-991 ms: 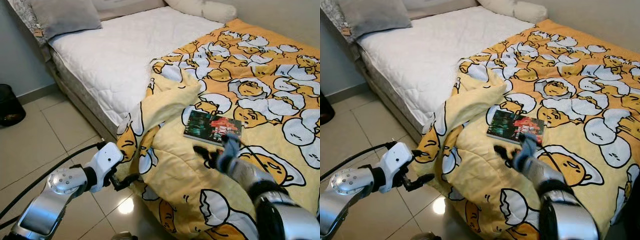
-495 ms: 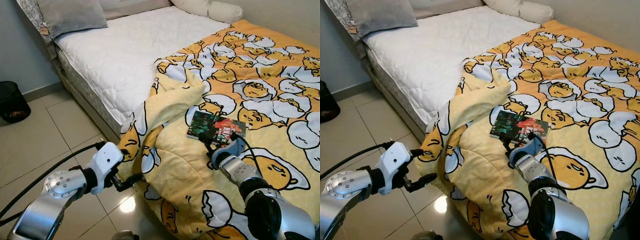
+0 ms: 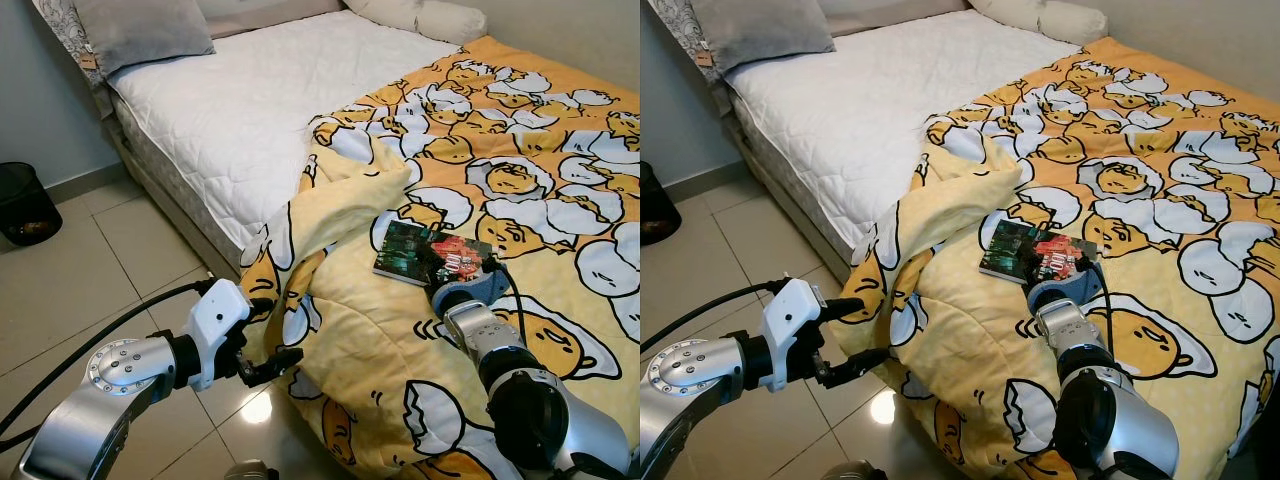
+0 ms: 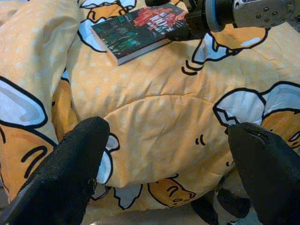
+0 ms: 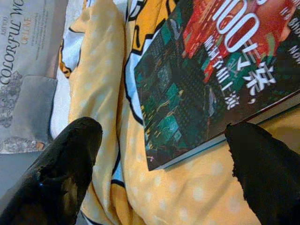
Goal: Clean up the room
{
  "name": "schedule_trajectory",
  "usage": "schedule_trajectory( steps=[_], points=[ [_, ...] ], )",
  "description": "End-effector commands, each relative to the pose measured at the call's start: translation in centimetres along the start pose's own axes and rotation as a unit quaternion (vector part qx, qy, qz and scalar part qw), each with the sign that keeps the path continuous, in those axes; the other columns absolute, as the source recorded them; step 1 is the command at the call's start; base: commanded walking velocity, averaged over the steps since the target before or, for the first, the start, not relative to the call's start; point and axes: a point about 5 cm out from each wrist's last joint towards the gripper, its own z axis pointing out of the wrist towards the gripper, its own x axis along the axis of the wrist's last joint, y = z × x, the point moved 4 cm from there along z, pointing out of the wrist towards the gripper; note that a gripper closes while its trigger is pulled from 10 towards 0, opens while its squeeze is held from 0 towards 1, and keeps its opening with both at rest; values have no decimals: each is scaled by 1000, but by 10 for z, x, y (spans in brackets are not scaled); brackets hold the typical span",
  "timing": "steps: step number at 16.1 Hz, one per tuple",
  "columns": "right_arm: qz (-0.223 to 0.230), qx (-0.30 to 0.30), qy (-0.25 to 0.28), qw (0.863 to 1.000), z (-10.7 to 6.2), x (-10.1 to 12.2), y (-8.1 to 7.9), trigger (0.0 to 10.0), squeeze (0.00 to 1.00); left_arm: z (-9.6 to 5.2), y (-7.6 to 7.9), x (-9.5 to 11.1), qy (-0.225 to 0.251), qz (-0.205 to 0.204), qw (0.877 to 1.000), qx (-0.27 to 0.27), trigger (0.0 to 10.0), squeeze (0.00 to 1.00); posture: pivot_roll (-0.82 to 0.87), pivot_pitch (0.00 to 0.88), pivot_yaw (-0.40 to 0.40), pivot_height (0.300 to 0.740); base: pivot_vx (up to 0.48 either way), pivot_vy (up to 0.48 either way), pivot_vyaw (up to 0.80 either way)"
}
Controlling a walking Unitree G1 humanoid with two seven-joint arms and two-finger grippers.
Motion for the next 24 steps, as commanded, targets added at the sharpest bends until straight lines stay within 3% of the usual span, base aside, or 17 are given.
schedule_trajectory(
  steps=[1,7,17,24],
  points=[
    [-1,-7,1,1000,1,3,-2,10000,0,-3,1,4,2,4,1000,1,10000,816,145,0,4,740,0,0,0],
    [-9,-39,9,999,0,-3,6,10000,0,-9,10,12,-3,6,1000,-19,10000,816,185,0,18,740,0,0,0],
    [14,-55,41,998,1,2,6,10000,0,-17,27,17,-22,4,999,-49,10000,816,239,138,48,740,0,0,0],
    [70,-9,98,993,5,23,-17,10000,0,-26,39,17,-27,-5,998,-51,10000,816,276,171,50,740,0,0,0]
  ],
)
